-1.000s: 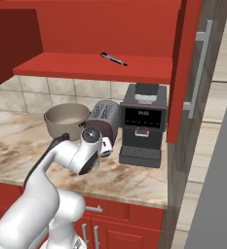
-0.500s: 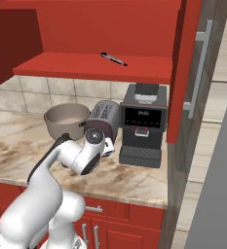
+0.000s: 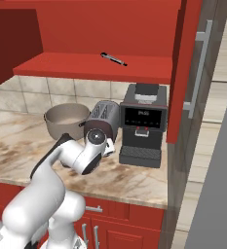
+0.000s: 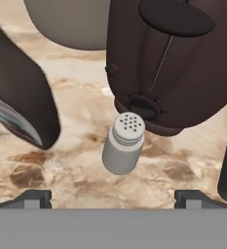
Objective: Pick the shaker and syrup bottle from the counter and place them in the cabinet.
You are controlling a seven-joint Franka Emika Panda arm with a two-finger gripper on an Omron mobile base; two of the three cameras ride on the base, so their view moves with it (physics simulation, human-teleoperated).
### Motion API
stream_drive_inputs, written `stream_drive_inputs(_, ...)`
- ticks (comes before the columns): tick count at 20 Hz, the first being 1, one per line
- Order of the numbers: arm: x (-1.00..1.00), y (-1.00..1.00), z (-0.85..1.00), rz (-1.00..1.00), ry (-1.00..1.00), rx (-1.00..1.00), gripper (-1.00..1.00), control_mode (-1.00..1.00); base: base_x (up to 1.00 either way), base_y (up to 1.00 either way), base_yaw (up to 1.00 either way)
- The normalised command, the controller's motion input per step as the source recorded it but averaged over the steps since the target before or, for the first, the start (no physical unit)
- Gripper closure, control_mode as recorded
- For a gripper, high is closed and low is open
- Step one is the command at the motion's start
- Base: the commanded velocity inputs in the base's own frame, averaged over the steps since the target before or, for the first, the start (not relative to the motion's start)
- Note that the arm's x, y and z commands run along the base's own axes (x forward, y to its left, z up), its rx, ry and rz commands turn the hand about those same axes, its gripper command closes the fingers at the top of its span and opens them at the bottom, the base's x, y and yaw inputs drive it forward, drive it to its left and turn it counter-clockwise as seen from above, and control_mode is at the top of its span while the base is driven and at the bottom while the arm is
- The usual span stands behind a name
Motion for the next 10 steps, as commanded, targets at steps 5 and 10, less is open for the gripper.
stream_drive_inputs(5,0.06,0.09,-0.15,0.00,0.00,0.00,-1.00,-1.00,0.00,0.00,0.00)
stream_drive_inputs(10,0.08,0.08,-0.14,0.00,0.00,0.00,-1.00,-1.00,0.00,0.00,0.00)
